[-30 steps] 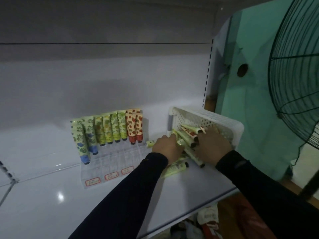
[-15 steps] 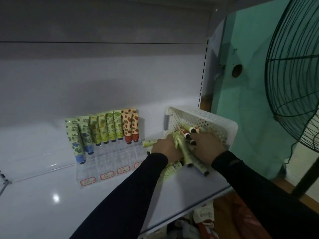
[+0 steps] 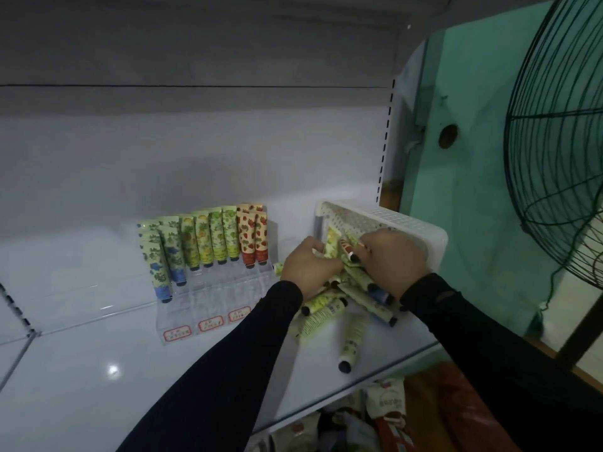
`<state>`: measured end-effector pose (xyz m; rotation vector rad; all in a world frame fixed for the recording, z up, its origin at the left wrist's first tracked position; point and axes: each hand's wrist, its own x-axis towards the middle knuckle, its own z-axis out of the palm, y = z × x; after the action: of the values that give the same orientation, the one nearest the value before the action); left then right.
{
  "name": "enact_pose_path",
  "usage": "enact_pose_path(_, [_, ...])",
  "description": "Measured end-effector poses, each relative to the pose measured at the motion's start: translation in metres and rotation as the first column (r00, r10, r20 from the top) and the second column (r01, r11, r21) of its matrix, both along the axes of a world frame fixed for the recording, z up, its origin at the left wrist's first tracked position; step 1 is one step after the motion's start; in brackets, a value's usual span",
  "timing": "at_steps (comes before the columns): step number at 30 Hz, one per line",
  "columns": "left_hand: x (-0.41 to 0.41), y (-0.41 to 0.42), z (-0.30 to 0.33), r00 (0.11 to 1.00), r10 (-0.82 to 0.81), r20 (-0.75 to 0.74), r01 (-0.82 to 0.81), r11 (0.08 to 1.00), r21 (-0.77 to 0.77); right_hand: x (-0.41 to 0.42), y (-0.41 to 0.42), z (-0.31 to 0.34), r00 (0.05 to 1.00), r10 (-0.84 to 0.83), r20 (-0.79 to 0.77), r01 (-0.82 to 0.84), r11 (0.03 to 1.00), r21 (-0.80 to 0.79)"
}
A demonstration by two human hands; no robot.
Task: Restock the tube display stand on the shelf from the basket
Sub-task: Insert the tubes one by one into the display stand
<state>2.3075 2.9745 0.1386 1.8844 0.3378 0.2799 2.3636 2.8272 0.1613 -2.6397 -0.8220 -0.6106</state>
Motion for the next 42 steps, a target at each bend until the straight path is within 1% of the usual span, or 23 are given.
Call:
enact_pose_path(2, [-0.007, 0.002, 0.007, 1.000, 0.011, 0.021, -0.008, 0.989, -0.150, -0.003, 0.003, 0.003, 0.996, 0.029, 0.080, -0.037, 0.994, 0.103])
enact_pose_path(4, [-0.018, 0.007, 0.013, 1.000, 0.015, 0.025, -0.008, 0.964, -0.265, -0.008, 0.004, 0.007, 0.995, 0.056, 0.077, -0.071, 0.974, 0.213])
enact_pose_path(6, [-0.031, 0.013, 0.017, 1.000, 0.007, 0.020, 0.000, 0.935, -0.355, -0.013, 0.006, 0.011, 0.994, 0.109, -0.006, -0.101, 0.934, 0.342])
enact_pose_path(8, [-0.045, 0.021, 0.016, 1.000, -0.001, 0.018, 0.008, 0.922, -0.386, -0.018, 0.009, 0.015, 0.979, 0.181, -0.094, -0.120, 0.884, 0.451])
enact_pose_path(10, [-0.059, 0.030, 0.013, 0.998, -0.024, 0.062, 0.049, 0.898, -0.438, -0.026, 0.014, 0.018, 0.962, 0.225, -0.157, -0.121, 0.862, 0.492])
enact_pose_path(12, [-0.073, 0.038, 0.012, 0.992, -0.018, 0.127, 0.083, 0.843, -0.531, -0.036, 0.021, 0.022, 0.917, 0.294, -0.269, -0.104, 0.827, 0.552])
enact_pose_path(13, [-0.080, 0.042, 0.011, 0.988, 0.002, 0.152, 0.081, 0.840, -0.536, -0.040, 0.025, 0.024, 0.867, 0.359, -0.346, -0.081, 0.786, 0.612])
enact_pose_path(14, [-0.087, 0.047, 0.010, 0.986, 0.027, 0.165, 0.059, 0.865, -0.498, -0.045, 0.030, 0.025, 0.800, 0.425, -0.424, -0.043, 0.745, 0.665])
enact_pose_path(16, [-0.099, 0.057, 0.005, 0.983, 0.051, 0.175, 0.008, 0.947, -0.321, -0.053, 0.040, 0.027, 0.657, 0.531, -0.535, 0.036, 0.687, 0.726])
enact_pose_path(17, [-0.105, 0.061, 0.002, 0.982, 0.057, 0.179, -0.014, 0.972, -0.234, -0.056, 0.045, 0.027, 0.590, 0.568, -0.574, 0.073, 0.670, 0.739])
enact_pose_path(19, [-0.117, 0.068, -0.002, 0.981, 0.067, 0.182, -0.043, 0.990, -0.131, -0.062, 0.055, 0.028, 0.467, 0.627, -0.623, 0.127, 0.650, 0.749])
enact_pose_path(22, [-0.133, 0.074, -0.006, 0.980, 0.059, 0.189, -0.057, 0.998, -0.015, -0.071, 0.071, 0.032, 0.301, 0.701, -0.647, 0.187, 0.622, 0.761])
enact_pose_path(25, [-0.145, 0.080, -0.010, 0.979, 0.087, 0.187, -0.086, 0.996, -0.012, -0.079, 0.085, 0.035, 0.180, 0.740, -0.648, 0.240, 0.606, 0.758])
enact_pose_path(27, [-0.152, 0.084, -0.011, 0.976, 0.123, 0.181, -0.115, 0.992, -0.056, -0.082, 0.093, 0.033, 0.098, 0.765, -0.637, 0.280, 0.593, 0.755])
enact_pose_path(29, [-0.159, 0.088, -0.012, 0.978, 0.130, 0.166, -0.114, 0.988, -0.101, -0.087, 0.102, 0.030, 0.038, 0.793, -0.608, 0.319, 0.567, 0.759])
enact_pose_path(31, [-0.166, 0.092, -0.014, 0.981, 0.117, 0.152, -0.091, 0.981, -0.170, -0.092, 0.109, 0.028, 0.017, 0.833, -0.554, 0.351, 0.514, 0.783])
enact_pose_path(33, [-0.171, 0.096, -0.017, 0.987, 0.089, 0.131, -0.055, 0.968, -0.246, -0.096, 0.113, 0.028, 0.002, 0.861, -0.508, 0.339, 0.478, 0.810])
enact_pose_path(34, [-0.173, 0.099, -0.019, 0.990, 0.072, 0.123, -0.036, 0.961, -0.275, -0.097, 0.113, 0.028, -0.011, 0.862, -0.507, 0.316, 0.484, 0.816])
enact_pose_path(36, [-0.177, 0.102, -0.021, 0.990, 0.067, 0.123, -0.029, 0.958, -0.286, -0.098, 0.113, 0.027, -0.009, 0.837, -0.547, 0.233, 0.534, 0.813])
enact_pose_path(37, [-0.177, 0.102, -0.021, 0.987, 0.086, 0.133, -0.048, 0.963, -0.265, -0.099, 0.113, 0.025, 0.027, 0.806, -0.591, 0.168, 0.579, 0.798])
enact_pose_path(39, [-0.176, 0.098, -0.020, 0.977, 0.140, 0.163, -0.105, 0.973, -0.204, -0.100, 0.114, 0.022, 0.156, 0.732, -0.664, 0.053, 0.665, 0.745])
enact_pose_path(40, [-0.174, 0.095, -0.019, 0.971, 0.156, 0.181, -0.123, 0.976, -0.180, -0.099, 0.115, 0.020, 0.216, 0.710, -0.670, 0.033, 0.680, 0.732])
enact_pose_path(42, [-0.168, 0.091, -0.019, 0.965, 0.158, 0.212, -0.127, 0.980, -0.151, -0.096, 0.115, 0.017, 0.296, 0.689, -0.661, 0.041, 0.682, 0.730])
